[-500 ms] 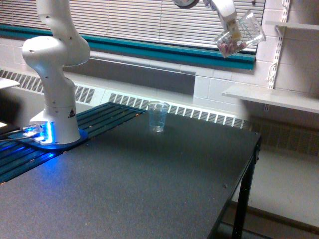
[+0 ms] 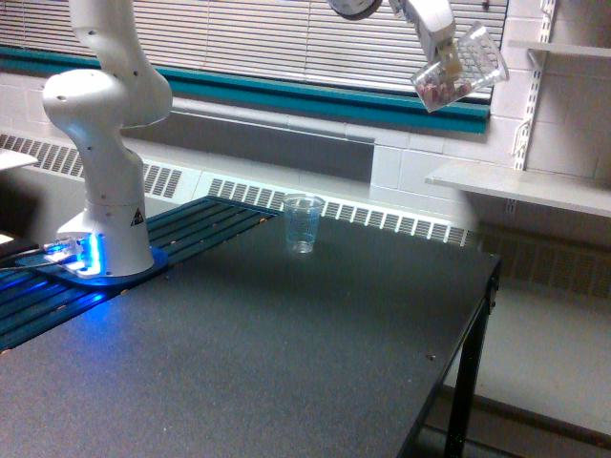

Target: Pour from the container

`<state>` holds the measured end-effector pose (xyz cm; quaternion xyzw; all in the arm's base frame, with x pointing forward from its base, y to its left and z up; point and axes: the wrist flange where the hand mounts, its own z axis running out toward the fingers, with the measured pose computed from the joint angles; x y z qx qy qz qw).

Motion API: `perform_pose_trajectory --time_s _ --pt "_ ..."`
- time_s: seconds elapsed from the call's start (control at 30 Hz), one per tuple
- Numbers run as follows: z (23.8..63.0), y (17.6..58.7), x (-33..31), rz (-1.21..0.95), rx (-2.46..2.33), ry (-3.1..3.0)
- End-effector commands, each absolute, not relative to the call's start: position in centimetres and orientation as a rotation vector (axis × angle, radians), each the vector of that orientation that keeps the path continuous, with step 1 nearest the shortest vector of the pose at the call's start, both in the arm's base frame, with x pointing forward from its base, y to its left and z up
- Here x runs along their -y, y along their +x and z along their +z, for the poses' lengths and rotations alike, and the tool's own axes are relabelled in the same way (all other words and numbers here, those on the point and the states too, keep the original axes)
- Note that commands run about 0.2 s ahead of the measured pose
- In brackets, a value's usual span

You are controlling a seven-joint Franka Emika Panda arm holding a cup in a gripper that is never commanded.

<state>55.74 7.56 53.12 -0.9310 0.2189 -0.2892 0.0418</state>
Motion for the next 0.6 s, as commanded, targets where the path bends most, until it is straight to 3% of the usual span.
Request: perform_pose_trajectory --time_s 0.03,0.6 --pt "51.7 54.8 -12.0 -0.858 -0.555 -2.878" --pt "47.3 49.4 -22.3 -0.823 -0.204 -2.959"
